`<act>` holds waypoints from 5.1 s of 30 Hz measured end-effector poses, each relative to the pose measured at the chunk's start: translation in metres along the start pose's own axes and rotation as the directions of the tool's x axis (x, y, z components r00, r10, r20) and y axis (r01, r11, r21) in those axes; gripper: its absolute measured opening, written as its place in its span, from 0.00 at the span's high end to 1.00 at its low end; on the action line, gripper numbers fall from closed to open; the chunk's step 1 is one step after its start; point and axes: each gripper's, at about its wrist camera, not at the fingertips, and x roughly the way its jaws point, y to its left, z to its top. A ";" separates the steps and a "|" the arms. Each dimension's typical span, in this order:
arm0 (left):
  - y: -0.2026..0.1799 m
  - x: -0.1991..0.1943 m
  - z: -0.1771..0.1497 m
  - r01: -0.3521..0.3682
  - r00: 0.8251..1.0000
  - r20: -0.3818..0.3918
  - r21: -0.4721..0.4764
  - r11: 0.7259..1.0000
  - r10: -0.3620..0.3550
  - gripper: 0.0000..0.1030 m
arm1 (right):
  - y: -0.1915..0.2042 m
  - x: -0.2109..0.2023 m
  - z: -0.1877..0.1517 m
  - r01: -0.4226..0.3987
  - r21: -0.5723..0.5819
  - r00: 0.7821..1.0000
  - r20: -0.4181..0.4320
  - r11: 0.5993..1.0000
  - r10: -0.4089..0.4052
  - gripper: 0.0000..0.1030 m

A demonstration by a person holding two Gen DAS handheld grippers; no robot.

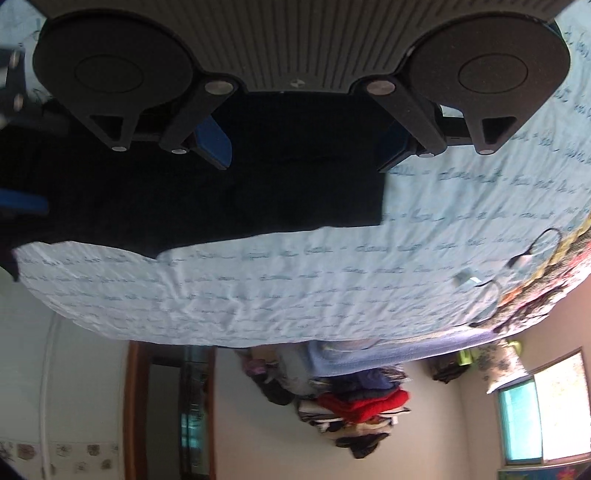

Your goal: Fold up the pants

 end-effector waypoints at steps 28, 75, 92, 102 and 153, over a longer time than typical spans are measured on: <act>-0.218 0.052 -0.012 0.536 0.844 -0.206 0.280 0.797 -0.495 0.89 | -0.212 0.075 -0.093 -0.335 0.390 0.805 -0.355 0.858 0.476 0.38; -0.222 0.026 0.006 0.653 0.757 -0.204 0.251 0.715 -0.620 0.79 | -0.151 -0.112 -0.137 -0.074 0.159 0.933 -0.338 0.985 0.125 0.90; -0.330 0.050 -0.009 0.545 0.830 -0.165 0.445 0.711 -0.533 0.45 | -0.316 0.003 -0.169 0.581 0.541 0.802 -0.507 0.608 -0.316 0.57; -0.325 0.055 -0.007 0.569 0.816 -0.171 0.410 0.713 -0.553 0.40 | -0.324 0.016 -0.183 0.630 0.494 0.759 -0.553 0.599 -0.343 0.84; -0.353 0.056 0.006 0.621 0.783 -0.256 0.382 0.685 -0.567 0.26 | -0.253 -0.210 -0.342 0.284 0.916 0.884 -0.364 -0.283 -0.293 0.60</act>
